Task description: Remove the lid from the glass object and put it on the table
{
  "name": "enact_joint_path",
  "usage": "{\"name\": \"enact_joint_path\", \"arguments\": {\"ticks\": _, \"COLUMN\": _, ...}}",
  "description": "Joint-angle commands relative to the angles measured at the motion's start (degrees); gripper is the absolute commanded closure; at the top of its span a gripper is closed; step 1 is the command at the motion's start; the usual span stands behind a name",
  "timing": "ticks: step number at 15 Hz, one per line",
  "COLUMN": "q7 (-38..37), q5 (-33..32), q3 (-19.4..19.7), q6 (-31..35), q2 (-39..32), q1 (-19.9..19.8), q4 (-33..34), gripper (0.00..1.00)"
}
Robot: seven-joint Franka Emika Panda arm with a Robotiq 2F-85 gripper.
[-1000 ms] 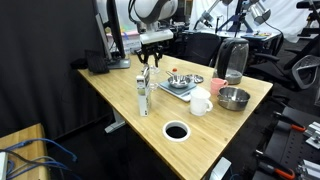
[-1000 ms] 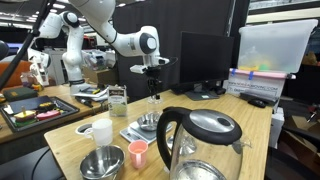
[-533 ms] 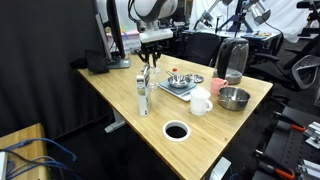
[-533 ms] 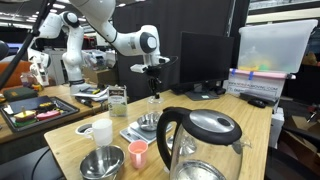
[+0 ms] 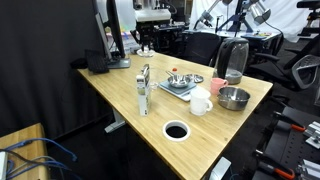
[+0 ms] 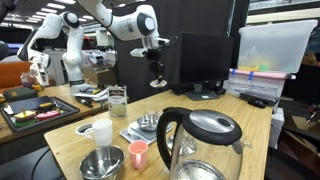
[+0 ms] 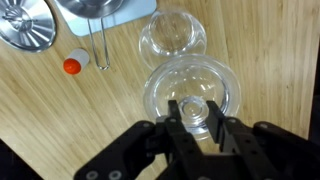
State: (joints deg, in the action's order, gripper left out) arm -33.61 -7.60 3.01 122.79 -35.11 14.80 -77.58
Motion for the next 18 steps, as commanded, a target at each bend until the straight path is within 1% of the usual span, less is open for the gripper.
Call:
{"name": "enact_joint_path", "arguments": {"ticks": 1, "q7": -5.1, "q5": -2.7, "q3": 2.5, "q6": 2.0, "q2": 2.9, "q1": 0.3, "q4": -2.2, "gripper": 0.92}}
{"name": "enact_joint_path", "arguments": {"ticks": 5, "q7": -13.8, "q5": -5.8, "q3": 5.9, "q6": 2.7, "q2": 4.1, "q1": -0.8, "q4": -3.4, "gripper": 0.92}}
{"name": "enact_joint_path", "arguments": {"ticks": 10, "q7": -25.6, "q5": -5.7, "q3": 9.2, "q6": 0.1, "q2": 4.5, "q1": -3.5, "q4": -5.1, "gripper": 0.92}}
{"name": "enact_joint_path", "arguments": {"ticks": 12, "q7": -29.2, "q5": -4.7, "q3": 9.2, "q6": -0.8, "q2": 5.0, "q1": -4.7, "q4": -6.7, "gripper": 0.92}}
{"name": "enact_joint_path", "arguments": {"ticks": 13, "q7": -30.3, "q5": -3.9, "q3": 8.6, "q6": 0.2, "q2": 5.5, "q1": -5.3, "q4": -7.7, "gripper": 0.92}}
{"name": "enact_joint_path", "arguments": {"ticks": 14, "q7": -27.9, "q5": -5.3, "q3": 8.2, "q6": -0.3, "q2": 3.2, "q1": -5.8, "q4": -4.7, "gripper": 0.92}}
{"name": "enact_joint_path", "arguments": {"ticks": 15, "q7": -28.3, "q5": -5.4, "q3": 8.2, "q6": -0.3, "q2": 3.2, "q1": -6.0, "q4": -5.0, "gripper": 0.69}}
{"name": "enact_joint_path", "arguments": {"ticks": 18, "q7": -28.3, "q5": -5.3, "q3": 7.9, "q6": -0.3, "q2": 3.2, "q1": -6.0, "q4": -4.9, "gripper": 0.69}}
